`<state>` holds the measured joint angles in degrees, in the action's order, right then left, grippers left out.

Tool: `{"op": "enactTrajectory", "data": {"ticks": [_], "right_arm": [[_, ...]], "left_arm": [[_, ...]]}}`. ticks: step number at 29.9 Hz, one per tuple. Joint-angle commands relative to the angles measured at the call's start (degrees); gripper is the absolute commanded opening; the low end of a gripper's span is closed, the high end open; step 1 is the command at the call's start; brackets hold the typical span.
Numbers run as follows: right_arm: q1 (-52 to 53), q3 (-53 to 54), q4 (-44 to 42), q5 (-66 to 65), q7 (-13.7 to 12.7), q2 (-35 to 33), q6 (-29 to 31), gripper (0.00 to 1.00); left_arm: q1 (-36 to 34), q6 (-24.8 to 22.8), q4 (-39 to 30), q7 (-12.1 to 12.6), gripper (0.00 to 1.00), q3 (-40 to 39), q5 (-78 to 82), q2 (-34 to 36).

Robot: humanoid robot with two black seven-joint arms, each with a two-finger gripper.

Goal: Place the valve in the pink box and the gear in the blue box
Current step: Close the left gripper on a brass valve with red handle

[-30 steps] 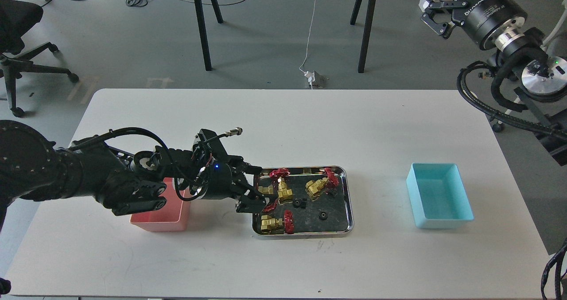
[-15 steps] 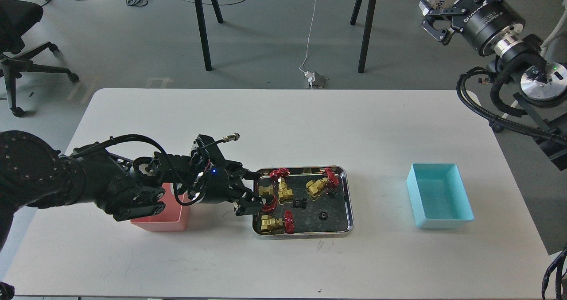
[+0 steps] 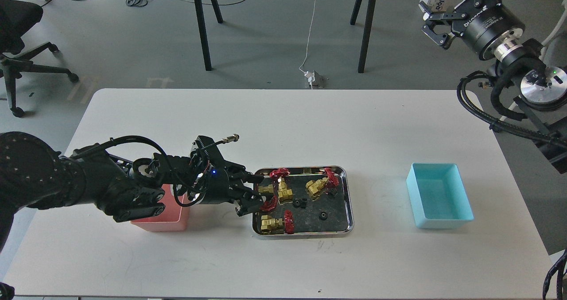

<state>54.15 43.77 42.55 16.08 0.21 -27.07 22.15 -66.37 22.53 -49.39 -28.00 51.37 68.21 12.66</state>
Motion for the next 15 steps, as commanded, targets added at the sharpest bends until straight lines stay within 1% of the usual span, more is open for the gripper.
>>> {"op": "enactTrajectory", "data": {"ticks": [1,3,11,15], "right_arm": [[0.0,0.0,0.1,0.0,0.0,-0.1,0.0,1.00],[-0.2,0.0,0.1,0.0,0.0,-0.1,0.0,1.00],[-0.8,0.1,0.1,0.0,0.1,-0.1,0.0,1.00],[-0.8,0.2,0.1,0.0,0.1,-0.2,0.0,1.00]], "left_arm": [[0.0,0.5,0.0,0.0,0.46,0.0,0.3,0.1],[0.0,0.6,0.0,0.0,0.41,0.0,0.3,0.1],[0.1,0.6,-0.1,0.0,0.27,0.2,0.3,0.1],[0.0,0.6,-0.2,0.0,0.24,0.3,0.3,0.1]]}}
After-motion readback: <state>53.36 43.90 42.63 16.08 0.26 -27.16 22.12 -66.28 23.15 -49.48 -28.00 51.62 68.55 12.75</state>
